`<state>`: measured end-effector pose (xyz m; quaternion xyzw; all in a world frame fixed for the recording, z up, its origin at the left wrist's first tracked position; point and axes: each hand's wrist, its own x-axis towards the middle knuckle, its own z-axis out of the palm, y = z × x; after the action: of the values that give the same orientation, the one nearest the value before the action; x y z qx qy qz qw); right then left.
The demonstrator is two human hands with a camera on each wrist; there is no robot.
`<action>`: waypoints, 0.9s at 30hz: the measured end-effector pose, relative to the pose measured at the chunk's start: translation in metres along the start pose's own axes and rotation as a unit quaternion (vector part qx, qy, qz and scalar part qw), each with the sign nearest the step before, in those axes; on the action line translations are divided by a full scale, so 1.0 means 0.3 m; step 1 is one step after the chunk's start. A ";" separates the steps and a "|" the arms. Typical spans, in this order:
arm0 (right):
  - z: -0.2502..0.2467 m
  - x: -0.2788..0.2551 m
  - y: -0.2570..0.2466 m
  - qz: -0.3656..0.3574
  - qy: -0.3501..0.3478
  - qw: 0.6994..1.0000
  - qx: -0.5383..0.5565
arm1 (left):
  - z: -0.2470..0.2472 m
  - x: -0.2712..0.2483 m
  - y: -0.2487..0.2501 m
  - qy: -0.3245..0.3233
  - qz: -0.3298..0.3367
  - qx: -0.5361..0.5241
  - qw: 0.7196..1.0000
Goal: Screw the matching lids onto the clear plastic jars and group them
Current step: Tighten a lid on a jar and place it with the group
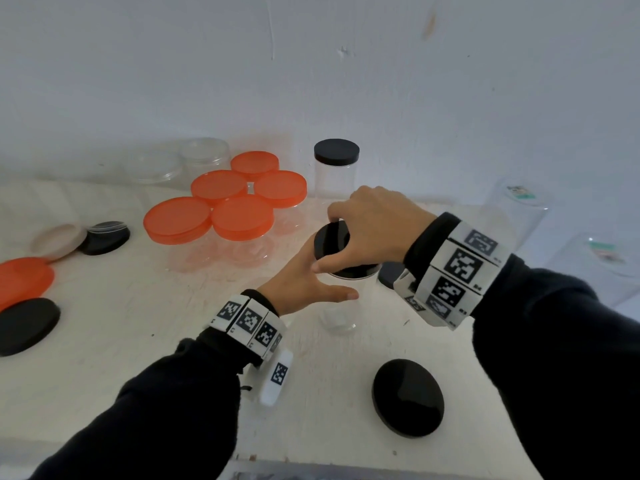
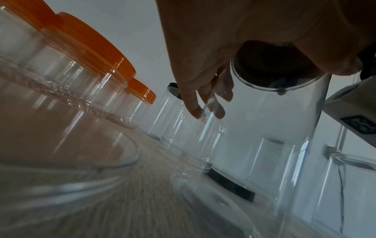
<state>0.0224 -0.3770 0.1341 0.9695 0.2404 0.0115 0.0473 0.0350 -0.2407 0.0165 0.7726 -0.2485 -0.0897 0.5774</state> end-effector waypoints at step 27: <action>-0.034 0.000 0.043 -0.099 -0.115 0.984 0.089 | -0.003 0.005 0.002 -0.001 -0.001 0.014 1.000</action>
<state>0.0280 -0.3875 0.1456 0.9361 0.3283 -0.1260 -0.0108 0.0365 -0.2407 0.0175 0.7806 -0.2496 -0.0875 0.5663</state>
